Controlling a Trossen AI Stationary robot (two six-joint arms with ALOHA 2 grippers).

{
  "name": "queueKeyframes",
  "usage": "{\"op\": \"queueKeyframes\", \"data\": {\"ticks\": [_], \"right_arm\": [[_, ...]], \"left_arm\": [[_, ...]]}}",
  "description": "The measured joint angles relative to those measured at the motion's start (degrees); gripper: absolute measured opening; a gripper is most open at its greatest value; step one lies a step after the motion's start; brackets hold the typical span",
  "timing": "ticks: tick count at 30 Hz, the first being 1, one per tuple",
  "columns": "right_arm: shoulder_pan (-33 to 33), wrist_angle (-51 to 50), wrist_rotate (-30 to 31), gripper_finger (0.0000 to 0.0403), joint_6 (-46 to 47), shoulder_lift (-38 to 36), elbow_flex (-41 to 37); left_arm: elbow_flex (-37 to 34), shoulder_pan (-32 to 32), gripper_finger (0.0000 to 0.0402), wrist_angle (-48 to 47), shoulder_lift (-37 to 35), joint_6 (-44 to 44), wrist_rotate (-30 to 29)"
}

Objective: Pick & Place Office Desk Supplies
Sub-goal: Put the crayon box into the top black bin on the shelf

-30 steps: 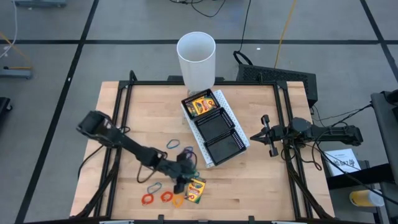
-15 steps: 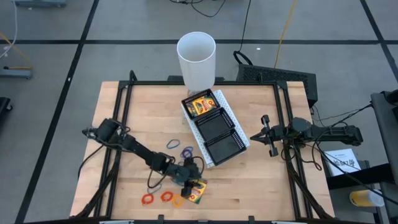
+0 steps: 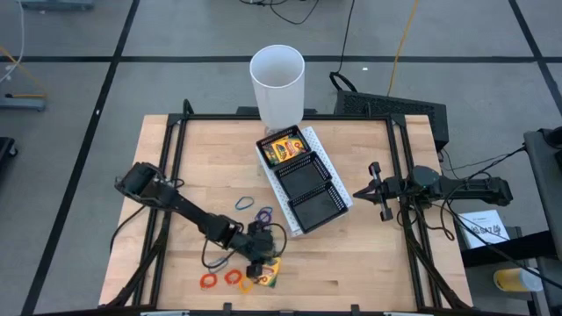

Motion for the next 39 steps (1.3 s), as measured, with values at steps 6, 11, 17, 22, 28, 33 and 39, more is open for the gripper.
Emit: {"op": "queueKeyframes", "data": {"ticks": [6,11,17,22,28,33,39], "right_arm": [[0.01,-0.06,-0.02,0.0000,0.01,0.02,0.01],[0.00,-0.02,-0.03,0.0000,0.00,0.02,0.02],[0.02,-0.02,-0.03,0.0000,0.01,0.02,0.01],[0.00,-0.02,-0.03,0.0000,0.00,0.02,0.02],[0.00,-0.01,-0.04,0.0000,0.02,0.02,0.02],[0.02,-0.01,-0.03,0.0000,0.01,0.02,0.02],[0.00,-0.02,-0.02,0.0000,0.00,0.02,0.02]], "left_arm": [[-0.33,-0.12,0.0195,-16.60,-6.08,-5.73,-2.84],[-0.51,-0.12,0.0195,-30.14,-10.81,-10.66,-8.49],[-0.64,-0.11,0.0195,-33.39,-14.39,-15.13,-9.25],[-0.59,-1.50,0.0195,-36.37,-16.58,-20.96,-12.27],[-0.57,-2.57,0.0195,-36.30,-16.70,-33.20,-5.87],[-0.57,-4.14,0.0195,-35.05,-16.62,-43.16,-5.11],[-2.38,-4.49,0.0195,-25.28,-16.64,-49.42,-5.63]]}}
